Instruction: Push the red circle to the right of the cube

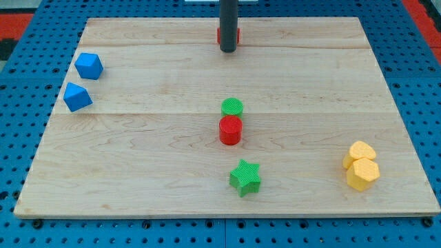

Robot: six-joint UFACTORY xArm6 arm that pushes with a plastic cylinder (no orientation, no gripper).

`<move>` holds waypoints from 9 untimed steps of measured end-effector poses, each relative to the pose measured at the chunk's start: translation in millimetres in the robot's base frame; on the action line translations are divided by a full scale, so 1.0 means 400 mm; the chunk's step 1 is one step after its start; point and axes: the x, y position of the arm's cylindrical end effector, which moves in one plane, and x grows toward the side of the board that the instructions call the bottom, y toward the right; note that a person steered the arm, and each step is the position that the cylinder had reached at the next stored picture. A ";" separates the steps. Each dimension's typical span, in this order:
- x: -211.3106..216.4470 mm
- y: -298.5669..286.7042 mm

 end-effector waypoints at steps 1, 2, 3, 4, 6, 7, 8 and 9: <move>-0.023 -0.012; 0.112 0.095; 0.285 0.250; 0.452 0.250; 0.537 0.037; 0.603 0.027; 0.619 -0.069; 0.525 -0.195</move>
